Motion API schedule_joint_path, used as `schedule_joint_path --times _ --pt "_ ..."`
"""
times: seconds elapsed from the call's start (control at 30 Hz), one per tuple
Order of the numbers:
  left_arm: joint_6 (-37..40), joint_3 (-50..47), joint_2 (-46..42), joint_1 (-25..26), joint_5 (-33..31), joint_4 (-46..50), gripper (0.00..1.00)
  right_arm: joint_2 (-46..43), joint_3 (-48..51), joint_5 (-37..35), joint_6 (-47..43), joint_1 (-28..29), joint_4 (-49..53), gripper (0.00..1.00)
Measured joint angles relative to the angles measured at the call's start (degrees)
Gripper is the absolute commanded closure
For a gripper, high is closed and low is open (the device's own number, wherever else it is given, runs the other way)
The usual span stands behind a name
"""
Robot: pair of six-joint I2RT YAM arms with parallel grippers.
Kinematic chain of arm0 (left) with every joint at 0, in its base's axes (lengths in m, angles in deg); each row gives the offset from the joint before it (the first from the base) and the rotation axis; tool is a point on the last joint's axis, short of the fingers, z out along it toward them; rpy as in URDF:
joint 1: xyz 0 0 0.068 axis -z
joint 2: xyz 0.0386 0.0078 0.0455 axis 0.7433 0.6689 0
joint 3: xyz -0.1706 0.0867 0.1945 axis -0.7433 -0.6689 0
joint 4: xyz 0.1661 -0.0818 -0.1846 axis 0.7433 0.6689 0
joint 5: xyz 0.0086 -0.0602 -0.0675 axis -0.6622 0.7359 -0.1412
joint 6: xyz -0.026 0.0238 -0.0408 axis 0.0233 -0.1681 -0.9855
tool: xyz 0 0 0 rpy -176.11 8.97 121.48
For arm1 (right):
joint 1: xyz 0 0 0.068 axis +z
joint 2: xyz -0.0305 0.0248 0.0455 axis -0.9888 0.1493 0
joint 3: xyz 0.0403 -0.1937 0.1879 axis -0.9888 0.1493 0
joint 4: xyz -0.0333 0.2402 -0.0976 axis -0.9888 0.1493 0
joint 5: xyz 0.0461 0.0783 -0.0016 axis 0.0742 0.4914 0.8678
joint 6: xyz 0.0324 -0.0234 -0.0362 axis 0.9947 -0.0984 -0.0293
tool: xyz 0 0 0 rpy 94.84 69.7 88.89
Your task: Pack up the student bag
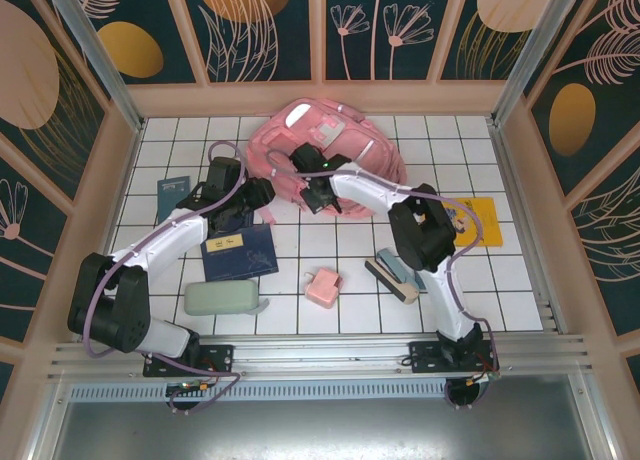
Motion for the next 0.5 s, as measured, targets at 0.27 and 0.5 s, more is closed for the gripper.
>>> schedule_joint_path --times 0.27,0.5 --pt "1.3 0.5 1.3 0.1 2.2 0.0 0.5 -3.2 -7.4 16.9 1.3 -6.1 6.7 1.0" --pt "4.9 3.5 4.1 2.6 3.7 -0.7 0.52 -4.5 -8.1 26.4 2.3 -9.3 7.0 1.0"
